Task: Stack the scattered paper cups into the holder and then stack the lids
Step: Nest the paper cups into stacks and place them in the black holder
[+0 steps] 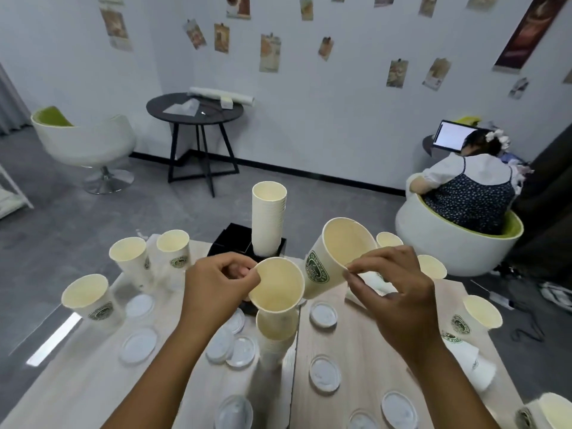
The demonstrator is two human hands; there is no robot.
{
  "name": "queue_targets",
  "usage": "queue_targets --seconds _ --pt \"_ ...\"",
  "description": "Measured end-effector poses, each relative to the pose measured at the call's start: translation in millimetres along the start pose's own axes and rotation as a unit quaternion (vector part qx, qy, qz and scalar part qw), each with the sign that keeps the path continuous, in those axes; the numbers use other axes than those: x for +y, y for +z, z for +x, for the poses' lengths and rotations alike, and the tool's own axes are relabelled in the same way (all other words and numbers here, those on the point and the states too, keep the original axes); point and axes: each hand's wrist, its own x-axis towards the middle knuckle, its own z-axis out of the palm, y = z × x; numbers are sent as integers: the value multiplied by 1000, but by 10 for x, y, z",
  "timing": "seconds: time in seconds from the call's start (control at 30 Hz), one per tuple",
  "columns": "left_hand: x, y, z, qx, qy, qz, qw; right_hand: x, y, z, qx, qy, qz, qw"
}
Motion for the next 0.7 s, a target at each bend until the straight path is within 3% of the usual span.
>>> queue_targets --seconds 0.3,0.5,0.7 --pt "-472 236 47 -59 -55 -5 997 -184 -53 -87 33 10 -48 998" --pt "-636 170 56 -77 13 20 997 -375 -14 -53 38 1 -29 999" --pt "-690 35 22 -125 47 -41 990 -262 487 -253 -40 4 -2 999"
